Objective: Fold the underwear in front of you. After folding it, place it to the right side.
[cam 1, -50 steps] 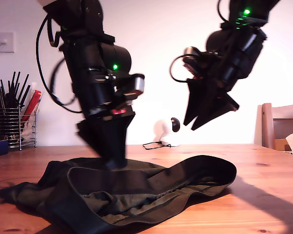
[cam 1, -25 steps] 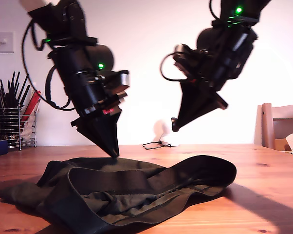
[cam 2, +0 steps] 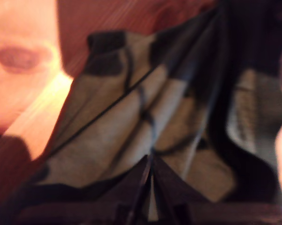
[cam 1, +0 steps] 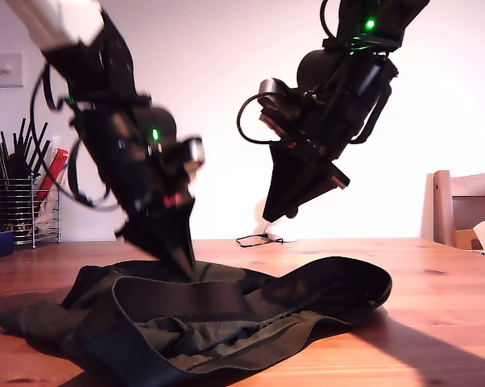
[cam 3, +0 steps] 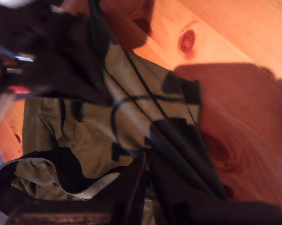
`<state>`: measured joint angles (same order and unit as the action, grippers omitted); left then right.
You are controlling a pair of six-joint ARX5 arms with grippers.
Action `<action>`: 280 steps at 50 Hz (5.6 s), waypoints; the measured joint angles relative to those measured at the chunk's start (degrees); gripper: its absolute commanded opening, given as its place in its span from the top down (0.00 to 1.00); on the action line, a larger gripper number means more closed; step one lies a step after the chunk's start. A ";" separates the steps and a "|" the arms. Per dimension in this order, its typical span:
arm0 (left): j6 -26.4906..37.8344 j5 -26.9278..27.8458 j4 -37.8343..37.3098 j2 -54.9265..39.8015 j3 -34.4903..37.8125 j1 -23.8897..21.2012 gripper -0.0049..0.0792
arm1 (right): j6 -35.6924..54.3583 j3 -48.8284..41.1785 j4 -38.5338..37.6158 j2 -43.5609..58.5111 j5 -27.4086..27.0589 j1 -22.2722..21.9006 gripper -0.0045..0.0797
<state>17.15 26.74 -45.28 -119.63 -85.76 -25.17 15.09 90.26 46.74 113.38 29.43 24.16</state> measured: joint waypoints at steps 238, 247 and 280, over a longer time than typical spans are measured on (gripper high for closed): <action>3.39 3.28 3.54 -4.07 -11.96 7.34 0.96 | -7.50 -0.83 3.19 -1.90 -10.60 12.92 0.92; 2.27 6.69 -3.56 -4.07 -13.92 7.02 0.95 | -6.16 -0.85 4.46 -1.25 -13.57 7.30 0.87; -3.87 -0.24 -20.59 -4.09 -14.75 5.70 0.63 | -4.72 -0.85 -7.39 -1.07 -13.35 1.77 0.62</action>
<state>13.28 26.50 -65.87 -123.72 -100.51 -19.46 10.37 89.41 39.35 112.31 16.08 25.93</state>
